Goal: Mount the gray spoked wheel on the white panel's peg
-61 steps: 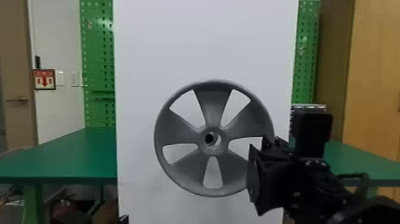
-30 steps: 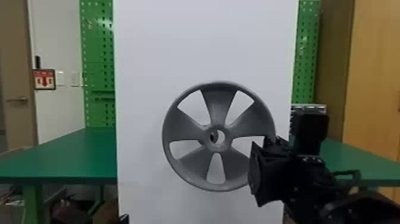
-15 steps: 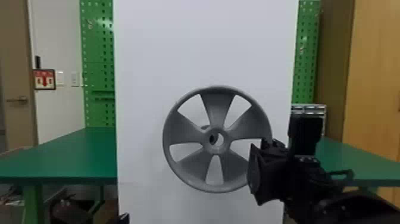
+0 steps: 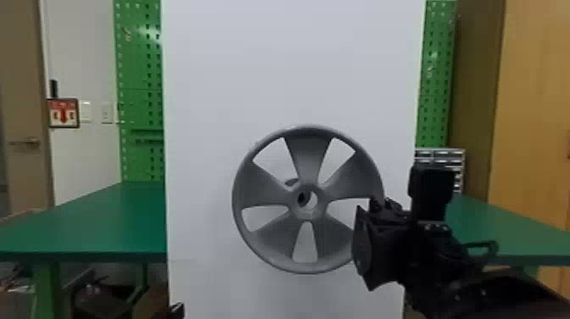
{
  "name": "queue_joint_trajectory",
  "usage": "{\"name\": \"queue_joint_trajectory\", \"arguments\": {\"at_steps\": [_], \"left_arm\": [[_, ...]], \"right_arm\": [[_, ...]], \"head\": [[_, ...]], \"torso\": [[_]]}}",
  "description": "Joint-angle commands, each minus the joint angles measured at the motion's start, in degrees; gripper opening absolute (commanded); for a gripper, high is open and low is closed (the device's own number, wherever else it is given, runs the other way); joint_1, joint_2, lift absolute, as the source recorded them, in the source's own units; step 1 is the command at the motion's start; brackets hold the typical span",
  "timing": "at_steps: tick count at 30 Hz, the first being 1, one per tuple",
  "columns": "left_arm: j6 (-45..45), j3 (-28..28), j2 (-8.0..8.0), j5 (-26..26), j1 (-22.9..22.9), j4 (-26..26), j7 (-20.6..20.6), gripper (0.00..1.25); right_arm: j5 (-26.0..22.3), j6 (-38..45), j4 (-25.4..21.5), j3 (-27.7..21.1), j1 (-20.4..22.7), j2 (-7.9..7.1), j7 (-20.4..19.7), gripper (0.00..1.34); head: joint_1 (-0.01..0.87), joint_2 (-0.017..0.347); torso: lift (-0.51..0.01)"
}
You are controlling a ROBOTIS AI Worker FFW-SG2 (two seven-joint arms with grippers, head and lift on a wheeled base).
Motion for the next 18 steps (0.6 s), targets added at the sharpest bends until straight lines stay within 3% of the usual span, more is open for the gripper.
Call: {"name": "queue_joint_trajectory", "arguments": {"at_steps": [1,18], "left_arm": [[0.0,0.0,0.0,0.0,0.1,0.0,0.1,0.77],[0.0,0.0,0.0,0.0,0.1,0.0,0.0,0.77]], "right_arm": [[0.3,-1.1,1.2,0.0,-0.4,-0.06,0.5,0.22],[-1.0,-4.7,6.4,0.8,-2.6,0.38,1.5,0.22]], "head": [[0.123,-0.008],[0.123,-0.008]], "torso": [[-0.405],[-0.405]]}}
